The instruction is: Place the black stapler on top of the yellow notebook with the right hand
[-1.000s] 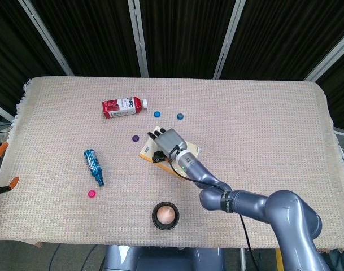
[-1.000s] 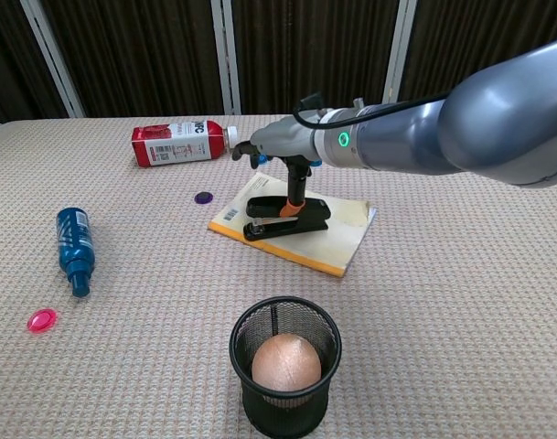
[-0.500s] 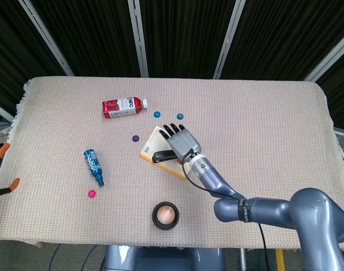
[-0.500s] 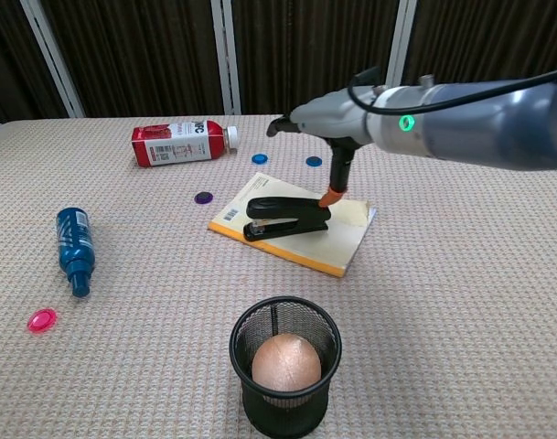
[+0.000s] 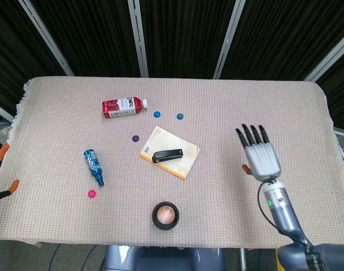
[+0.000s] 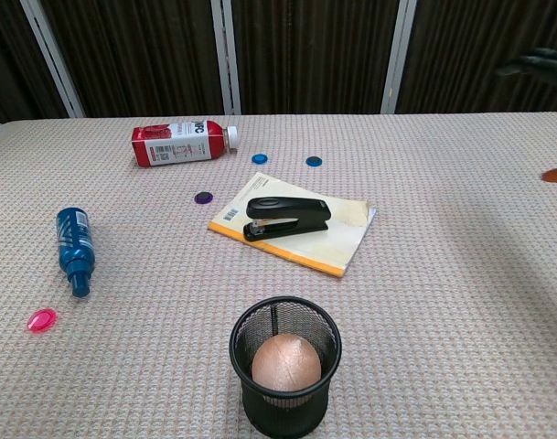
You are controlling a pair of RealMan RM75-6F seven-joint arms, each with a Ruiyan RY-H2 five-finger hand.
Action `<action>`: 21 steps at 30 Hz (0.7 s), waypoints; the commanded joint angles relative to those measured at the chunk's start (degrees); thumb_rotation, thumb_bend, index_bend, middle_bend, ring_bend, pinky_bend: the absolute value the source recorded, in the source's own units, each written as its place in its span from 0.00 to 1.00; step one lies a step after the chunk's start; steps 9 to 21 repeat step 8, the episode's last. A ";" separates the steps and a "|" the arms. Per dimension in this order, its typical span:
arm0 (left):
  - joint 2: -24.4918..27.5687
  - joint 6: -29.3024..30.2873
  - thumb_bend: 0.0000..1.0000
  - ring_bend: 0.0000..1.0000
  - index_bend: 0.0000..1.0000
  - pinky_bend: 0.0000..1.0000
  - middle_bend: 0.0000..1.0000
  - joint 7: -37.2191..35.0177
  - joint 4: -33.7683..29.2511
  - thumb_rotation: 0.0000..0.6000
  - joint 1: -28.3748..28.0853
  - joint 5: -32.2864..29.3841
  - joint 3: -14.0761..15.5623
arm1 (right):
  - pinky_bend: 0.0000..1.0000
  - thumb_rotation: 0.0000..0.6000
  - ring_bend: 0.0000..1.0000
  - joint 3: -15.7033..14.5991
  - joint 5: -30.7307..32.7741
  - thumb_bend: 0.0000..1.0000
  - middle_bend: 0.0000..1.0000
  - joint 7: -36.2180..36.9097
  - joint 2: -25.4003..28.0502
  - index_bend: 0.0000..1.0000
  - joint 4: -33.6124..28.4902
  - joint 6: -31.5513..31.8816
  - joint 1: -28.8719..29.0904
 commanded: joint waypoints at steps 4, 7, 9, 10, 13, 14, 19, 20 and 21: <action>-0.82 4.67 0.30 0.00 0.00 0.16 0.00 0.60 -0.15 1.00 1.75 2.69 0.29 | 0.00 1.00 0.00 -3.17 -5.55 0.12 0.00 12.16 -2.68 0.00 13.63 8.71 -14.39; -1.09 5.87 0.30 0.00 0.00 0.16 0.00 0.97 -0.28 1.00 2.32 3.19 0.43 | 0.00 1.00 0.00 -2.16 -6.58 0.13 0.00 12.17 -3.80 0.00 16.20 9.81 -16.34; -1.15 6.03 0.30 0.00 0.00 0.16 0.00 1.08 -0.28 1.00 2.38 3.29 0.46 | 0.00 1.00 0.00 -1.91 -7.11 0.13 0.00 12.29 -3.85 0.01 16.53 10.13 -16.66; -1.15 6.03 0.30 0.00 0.00 0.16 0.00 1.08 -0.28 1.00 2.38 3.29 0.46 | 0.00 1.00 0.00 -1.91 -7.11 0.13 0.00 12.29 -3.85 0.01 16.53 10.13 -16.66; -1.15 6.03 0.30 0.00 0.00 0.16 0.00 1.08 -0.28 1.00 2.38 3.29 0.46 | 0.00 1.00 0.00 -1.91 -7.11 0.13 0.00 12.29 -3.85 0.01 16.53 10.13 -16.66; -1.15 6.03 0.30 0.00 0.00 0.16 0.00 1.08 -0.28 1.00 2.38 3.29 0.46 | 0.00 1.00 0.00 -1.91 -7.11 0.13 0.00 12.29 -3.85 0.01 16.53 10.13 -16.66; -1.15 6.03 0.30 0.00 0.00 0.16 0.00 1.08 -0.28 1.00 2.38 3.29 0.46 | 0.00 1.00 0.00 -1.91 -7.11 0.13 0.00 12.29 -3.85 0.01 16.53 10.13 -16.66; -1.15 6.03 0.30 0.00 0.00 0.16 0.00 1.08 -0.28 1.00 2.38 3.29 0.46 | 0.00 1.00 0.00 -1.91 -7.11 0.13 0.00 12.29 -3.85 0.01 16.53 10.13 -16.66; -1.15 6.03 0.30 0.00 0.00 0.16 0.00 1.08 -0.28 1.00 2.38 3.29 0.46 | 0.00 1.00 0.00 -1.91 -7.11 0.13 0.00 12.29 -3.85 0.01 16.53 10.13 -16.66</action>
